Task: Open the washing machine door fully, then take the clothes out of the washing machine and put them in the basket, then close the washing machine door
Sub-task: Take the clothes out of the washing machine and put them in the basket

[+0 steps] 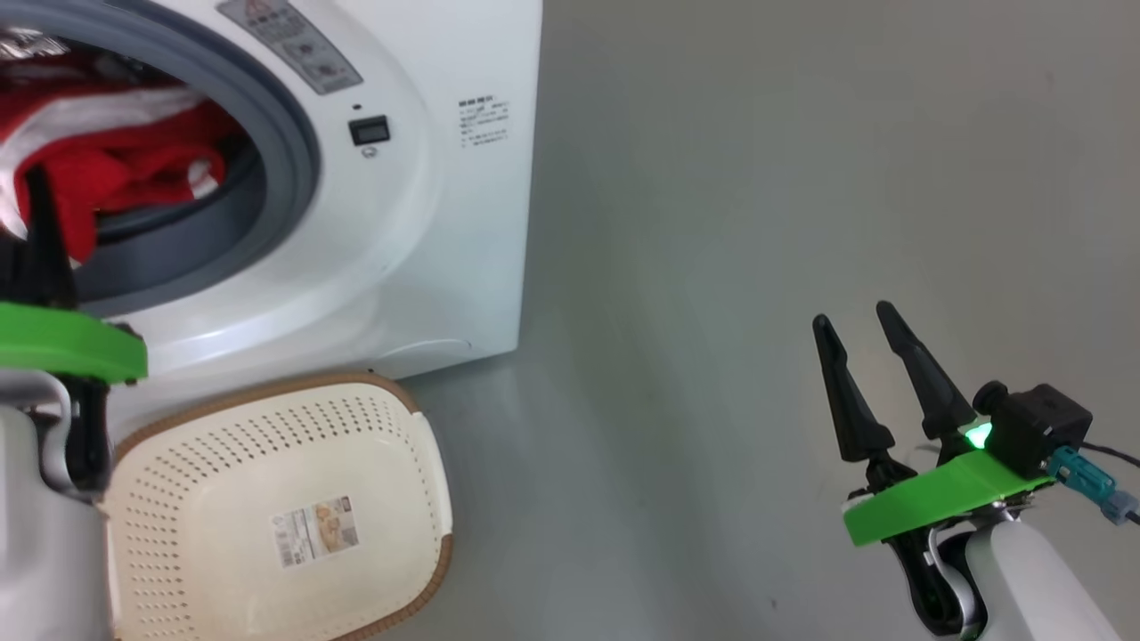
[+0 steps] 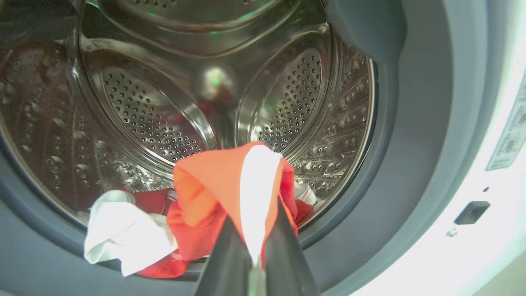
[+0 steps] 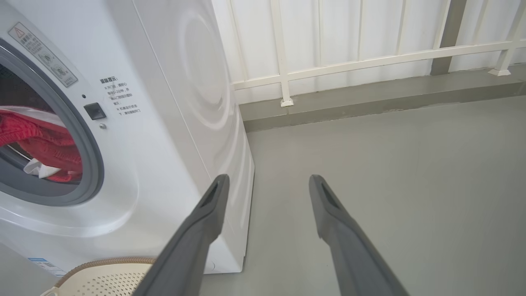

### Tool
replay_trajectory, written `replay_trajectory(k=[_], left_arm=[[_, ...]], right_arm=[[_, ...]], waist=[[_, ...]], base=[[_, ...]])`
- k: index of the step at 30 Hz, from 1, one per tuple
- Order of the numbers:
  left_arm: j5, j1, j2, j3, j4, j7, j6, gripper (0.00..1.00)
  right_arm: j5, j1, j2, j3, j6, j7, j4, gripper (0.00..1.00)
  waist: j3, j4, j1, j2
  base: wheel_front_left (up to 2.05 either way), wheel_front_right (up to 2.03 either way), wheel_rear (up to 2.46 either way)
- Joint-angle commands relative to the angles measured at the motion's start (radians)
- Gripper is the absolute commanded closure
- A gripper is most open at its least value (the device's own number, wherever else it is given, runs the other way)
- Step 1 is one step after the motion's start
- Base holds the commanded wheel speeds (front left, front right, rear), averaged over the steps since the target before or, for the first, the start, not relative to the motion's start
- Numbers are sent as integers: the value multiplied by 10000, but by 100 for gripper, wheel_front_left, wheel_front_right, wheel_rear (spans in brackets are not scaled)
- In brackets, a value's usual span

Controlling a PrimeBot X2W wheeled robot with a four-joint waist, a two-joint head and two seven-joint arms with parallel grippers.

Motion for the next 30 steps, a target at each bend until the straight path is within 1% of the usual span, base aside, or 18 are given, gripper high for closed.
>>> replay_trajectory(k=[1,8,18,19,25,28,30], left_arm=[[258,312,309,418,-619,-121,-25,100],[576,1340,-220,1121,-2389,-121,-59,100],[755,2795,-846,1199,-5620,-122,-67,100],[755,2795,-846,1199,-5620,-122,-67,100],[837,3563,-1154,1181,-7025,-122,-68,100],[882,3925,-1296,1127,-7284,-122,-68,100],[858,4172,-1404,1134,-7216,-122,-68,100]], right_arm=[[-72,201,-138,111,63,-65,-194,0],[-59,460,-177,29,63,-65,-182,0],[-48,597,-237,-56,63,-65,-258,0],[-48,597,-237,-56,63,-65,-258,0],[-41,599,-250,-76,63,-65,-316,0],[-41,594,-244,-65,63,-65,-318,0],[-42,562,-225,-44,63,-65,-322,0]], waist=[[-293,195,0,0],[-641,358,0,0],[-707,667,0,0],[-707,667,0,0],[-622,832,0,0],[-560,889,0,0],[-488,899,0,0]], base=[[0,0,0],[0,0,0],[0,0,0],[0,0,0],[0,0,0],[0,0,0],[0,0,0]])
